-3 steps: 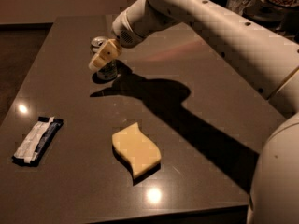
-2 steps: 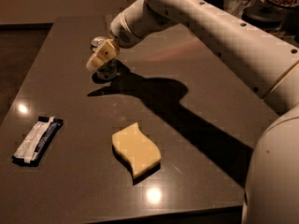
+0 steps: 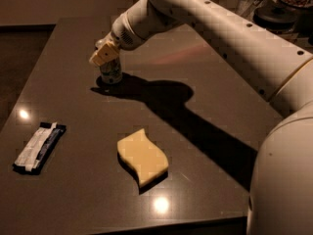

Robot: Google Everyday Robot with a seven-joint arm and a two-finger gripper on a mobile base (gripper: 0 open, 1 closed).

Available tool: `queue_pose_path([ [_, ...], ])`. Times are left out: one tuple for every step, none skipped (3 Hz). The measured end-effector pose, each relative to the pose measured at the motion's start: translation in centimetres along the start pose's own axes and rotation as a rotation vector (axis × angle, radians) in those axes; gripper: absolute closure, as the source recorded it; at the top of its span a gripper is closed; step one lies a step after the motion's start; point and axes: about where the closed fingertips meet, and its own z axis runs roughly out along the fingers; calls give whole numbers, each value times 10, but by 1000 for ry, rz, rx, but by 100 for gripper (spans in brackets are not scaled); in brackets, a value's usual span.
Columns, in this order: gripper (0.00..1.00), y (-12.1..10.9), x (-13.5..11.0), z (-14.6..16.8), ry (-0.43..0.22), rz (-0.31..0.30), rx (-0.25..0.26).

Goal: Knock 7up can over

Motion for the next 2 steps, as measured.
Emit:
queue_pose_path([
  [73,2,-12,-15,51,-27,7],
  [100,5,-22,-45,235,-120,34],
])
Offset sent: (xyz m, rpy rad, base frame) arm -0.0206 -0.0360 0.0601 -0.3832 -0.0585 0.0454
